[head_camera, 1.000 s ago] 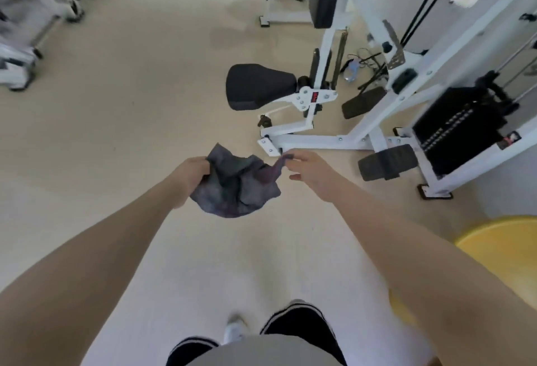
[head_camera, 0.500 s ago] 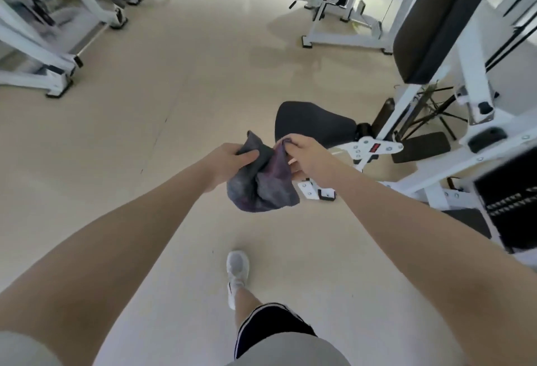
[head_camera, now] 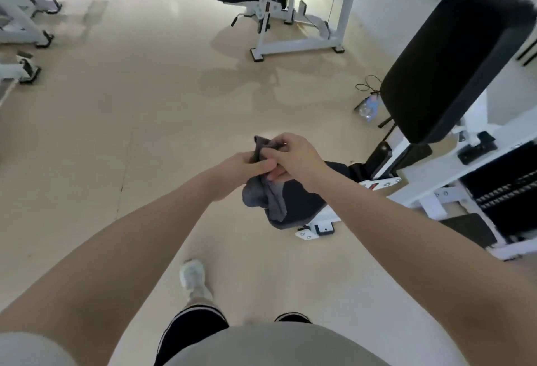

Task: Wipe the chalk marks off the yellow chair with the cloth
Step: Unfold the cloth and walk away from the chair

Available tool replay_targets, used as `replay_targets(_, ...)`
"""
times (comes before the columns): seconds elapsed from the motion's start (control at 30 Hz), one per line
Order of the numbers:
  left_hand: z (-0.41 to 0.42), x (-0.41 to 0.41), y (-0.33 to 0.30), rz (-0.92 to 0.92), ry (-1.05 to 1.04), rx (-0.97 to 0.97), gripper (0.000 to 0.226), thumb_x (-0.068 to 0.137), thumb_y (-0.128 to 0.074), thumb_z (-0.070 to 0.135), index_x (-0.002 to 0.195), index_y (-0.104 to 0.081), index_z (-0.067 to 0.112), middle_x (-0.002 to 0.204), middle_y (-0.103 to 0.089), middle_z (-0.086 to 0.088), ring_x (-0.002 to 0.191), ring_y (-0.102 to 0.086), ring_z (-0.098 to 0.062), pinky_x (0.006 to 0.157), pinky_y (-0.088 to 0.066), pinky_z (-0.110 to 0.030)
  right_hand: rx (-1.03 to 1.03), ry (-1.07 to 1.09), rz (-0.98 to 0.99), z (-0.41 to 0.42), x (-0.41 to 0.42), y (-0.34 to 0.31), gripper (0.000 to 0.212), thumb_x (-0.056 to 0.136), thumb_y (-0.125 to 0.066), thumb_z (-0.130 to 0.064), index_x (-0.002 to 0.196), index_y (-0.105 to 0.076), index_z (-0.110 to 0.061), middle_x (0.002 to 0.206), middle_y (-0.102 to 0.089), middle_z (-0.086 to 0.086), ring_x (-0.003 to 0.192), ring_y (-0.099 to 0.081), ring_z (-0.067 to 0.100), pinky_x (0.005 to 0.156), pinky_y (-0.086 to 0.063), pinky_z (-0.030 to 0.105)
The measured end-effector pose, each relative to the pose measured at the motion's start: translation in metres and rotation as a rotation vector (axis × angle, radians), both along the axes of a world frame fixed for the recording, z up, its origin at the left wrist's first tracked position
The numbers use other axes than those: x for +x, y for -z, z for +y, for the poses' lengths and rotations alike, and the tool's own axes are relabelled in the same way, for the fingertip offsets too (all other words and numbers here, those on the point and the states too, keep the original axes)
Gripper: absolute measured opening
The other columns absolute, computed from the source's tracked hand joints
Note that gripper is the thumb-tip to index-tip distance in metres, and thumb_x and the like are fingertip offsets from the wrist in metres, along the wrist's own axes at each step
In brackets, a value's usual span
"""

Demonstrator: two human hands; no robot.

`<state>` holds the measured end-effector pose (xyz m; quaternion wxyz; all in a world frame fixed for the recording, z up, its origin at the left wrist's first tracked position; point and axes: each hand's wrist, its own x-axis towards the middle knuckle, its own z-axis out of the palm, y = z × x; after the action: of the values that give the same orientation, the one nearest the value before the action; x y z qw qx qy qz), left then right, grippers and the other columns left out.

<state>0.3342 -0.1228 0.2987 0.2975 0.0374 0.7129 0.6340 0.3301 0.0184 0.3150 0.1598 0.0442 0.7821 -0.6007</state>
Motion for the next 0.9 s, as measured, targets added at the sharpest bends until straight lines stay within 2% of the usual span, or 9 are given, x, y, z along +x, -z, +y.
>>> replay_targets(0.1, 0.005, -0.055, 0.011, 0.04, 0.056, 0.004, 0.02, 0.086, -0.063, 0.01, 0.105, -0.063, 0.016, 0.103, -0.068, -0.001, 0.096, -0.064, -0.01, 0.083, -0.051, -0.017, -0.071, 0.008, -0.006, 0.009, -0.042, 0.008, 0.02, 0.093, -0.049, -0.006, 0.111, -0.054, -0.013, 0.082, -0.064, 0.01, 0.068, -0.062, 0.018, 0.067, -0.057, 0.028)
replay_targets(0.17, 0.008, -0.101, 0.022, 0.03, 0.109, 0.013, 0.023, 0.088, -0.059, 0.002, 0.11, -0.062, 0.009, 0.105, -0.067, -0.005, 0.099, -0.063, -0.017, 0.087, -0.051, -0.022, 0.163, 0.079, 0.151, 0.02, -0.073, 0.018, 0.027, 0.09, -0.052, -0.004, 0.116, -0.055, -0.011, 0.083, -0.062, 0.005, 0.071, -0.057, 0.015, 0.069, -0.054, 0.024)
replay_targets(0.23, 0.014, -0.148, 0.032, -0.009, 0.173, 0.036, 0.022, 0.09, -0.054, -0.001, 0.11, -0.06, 0.006, 0.102, -0.067, -0.006, 0.099, -0.062, -0.022, 0.088, -0.05, -0.027, 0.477, 0.212, 0.29, 0.033, -0.106, 0.034, 0.04, 0.086, -0.061, -0.016, 0.124, -0.052, -0.014, 0.104, -0.057, 0.005, 0.091, -0.053, 0.016, 0.086, -0.046, 0.03)
replay_targets(0.27, 0.019, -0.172, 0.036, -0.039, 0.2, 0.052, 0.022, 0.092, -0.052, 0.0, 0.111, -0.059, 0.005, 0.1, -0.066, -0.005, 0.096, -0.063, -0.02, 0.085, -0.051, -0.025, 0.489, 0.291, 0.264, 0.036, -0.118, 0.04, 0.051, 0.085, -0.064, -0.023, 0.131, -0.046, -0.013, 0.118, -0.052, 0.007, 0.105, -0.049, 0.018, 0.094, -0.042, 0.031)
replay_targets(0.33, 0.03, -0.215, 0.04, -0.114, 0.274, 0.076, 0.025, 0.095, -0.046, 0.002, 0.118, -0.055, 0.002, 0.1, -0.065, -0.004, 0.092, -0.063, -0.015, 0.081, -0.052, -0.02, 0.193, 0.454, 0.048, 0.039, -0.139, 0.053, 0.057, 0.086, -0.064, -0.03, 0.133, -0.04, -0.01, 0.13, -0.045, 0.005, 0.116, -0.043, 0.017, 0.095, -0.038, 0.025)
replay_targets(0.43, 0.045, -0.274, 0.045, -0.213, 0.478, 0.092, 0.026, 0.099, -0.04, 0.007, 0.122, -0.051, 0.002, 0.107, -0.064, -0.004, 0.097, -0.062, -0.013, 0.086, -0.05, -0.021, -0.388, 0.555, -0.17, 0.035, -0.163, 0.076, 0.031, 0.083, -0.062, -0.033, 0.109, -0.054, -0.019, 0.112, -0.059, -0.005, 0.108, -0.051, 0.011, 0.077, -0.038, 0.014)
replay_targets(0.6, 0.07, -0.341, 0.054, -0.309, 0.644, 0.01, 0.031, 0.1, -0.038, 0.015, 0.13, -0.045, 0.006, 0.117, -0.059, -0.008, 0.106, -0.058, -0.019, 0.093, -0.046, -0.03, -0.585, 0.845, -0.148, 0.021, -0.185, 0.107, 0.04, 0.081, -0.065, -0.017, 0.118, -0.052, -0.008, 0.116, -0.062, 0.005, 0.11, -0.057, 0.02, 0.091, -0.045, 0.026)
replay_targets(0.77, 0.073, -0.352, 0.073, -0.153, 1.107, -0.199, 0.02, 0.098, -0.046, 0.019, 0.118, -0.051, 0.017, 0.087, -0.065, 0.007, 0.068, -0.063, 0.001, 0.06, -0.049, -0.013, -0.417, 1.257, -0.178, 0.001, -0.177, 0.114, 0.015, 0.093, -0.055, -0.013, 0.106, -0.047, -0.01, 0.11, -0.058, 0.011, 0.089, -0.062, 0.017, 0.067, -0.053, 0.029)
replay_targets(0.9, 0.062, -0.346, 0.109, -0.129, 1.278, -0.231, 0.039, 0.093, -0.053, 0.006, 0.128, -0.043, 0.02, 0.118, -0.059, 0.004, 0.106, -0.058, -0.011, 0.089, -0.05, -0.026, 0.027, 1.291, -0.331, -0.011, -0.172, 0.124, 0.015, 0.096, -0.047, -0.024, 0.105, -0.044, -0.013, 0.09, -0.053, 0.001, 0.076, -0.053, 0.011, 0.058, -0.051, 0.026)
